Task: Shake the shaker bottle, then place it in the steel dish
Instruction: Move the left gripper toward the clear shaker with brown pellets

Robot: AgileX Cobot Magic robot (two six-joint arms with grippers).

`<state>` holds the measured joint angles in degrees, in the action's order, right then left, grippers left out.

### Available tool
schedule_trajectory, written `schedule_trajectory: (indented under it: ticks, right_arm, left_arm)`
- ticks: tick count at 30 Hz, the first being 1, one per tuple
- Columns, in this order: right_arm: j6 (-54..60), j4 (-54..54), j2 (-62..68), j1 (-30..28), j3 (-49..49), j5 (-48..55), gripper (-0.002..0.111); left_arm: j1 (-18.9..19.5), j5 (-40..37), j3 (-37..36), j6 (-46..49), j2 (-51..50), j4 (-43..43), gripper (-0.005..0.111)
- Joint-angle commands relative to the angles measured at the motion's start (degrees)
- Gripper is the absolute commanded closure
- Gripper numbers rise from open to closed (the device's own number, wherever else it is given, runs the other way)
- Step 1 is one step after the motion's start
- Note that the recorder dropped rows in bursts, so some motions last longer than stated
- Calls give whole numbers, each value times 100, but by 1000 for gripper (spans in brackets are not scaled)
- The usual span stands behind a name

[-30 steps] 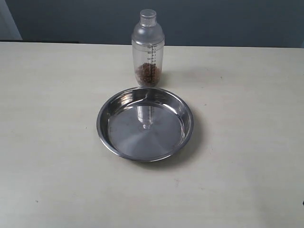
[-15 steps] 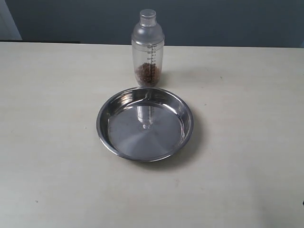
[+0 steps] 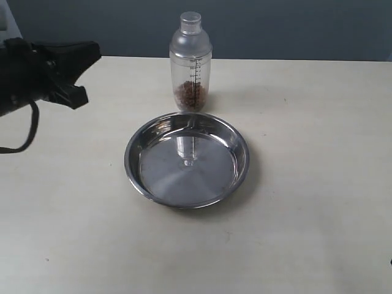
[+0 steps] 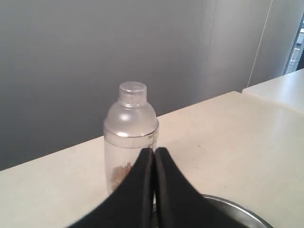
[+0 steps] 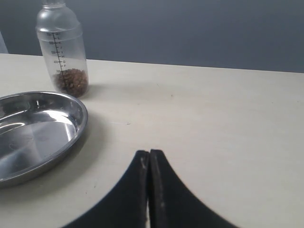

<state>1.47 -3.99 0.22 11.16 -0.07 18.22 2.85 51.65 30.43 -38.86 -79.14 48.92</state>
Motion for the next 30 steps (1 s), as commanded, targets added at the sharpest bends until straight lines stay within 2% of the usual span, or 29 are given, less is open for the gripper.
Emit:
schedule_trajectory:
  ticks: [1,4,6,9,14,16,22,30]
  right_arm:
    - [2,26,-22,23,7,-75,109]
    - [2,26,-22,23,7,-75,109]
    - [2,26,-22,23,7,-75,109]
    - [2,26,-22,23,7,-75,109]
    - [2,26,-22,23,7,-75,109]
    - [2,26,-22,23,7,-75,109]
    - [2,26,-22,23,7,-75,109]
    - [2,26,-22,23,7,-75,109]
  left_arm:
    - [-641,47,53,1076,-542,-1150,106]
    - [-933,72,179,1296,-947,-1517,105]
    - [-1001,107,270,1296,-1188,-1552,99]
    - [-1038,250,339,1216,-1538,-1607,78]
    - [-1038,1011,377,1190,-1964,-1746,28]
    - [-1038,1024,477,1236,-2086,-1729,20]
    - [-1073,1116,1005,1446,-2520,-1151,20]
    - [-1219,820,1551,1446,-3166,-1204,20]
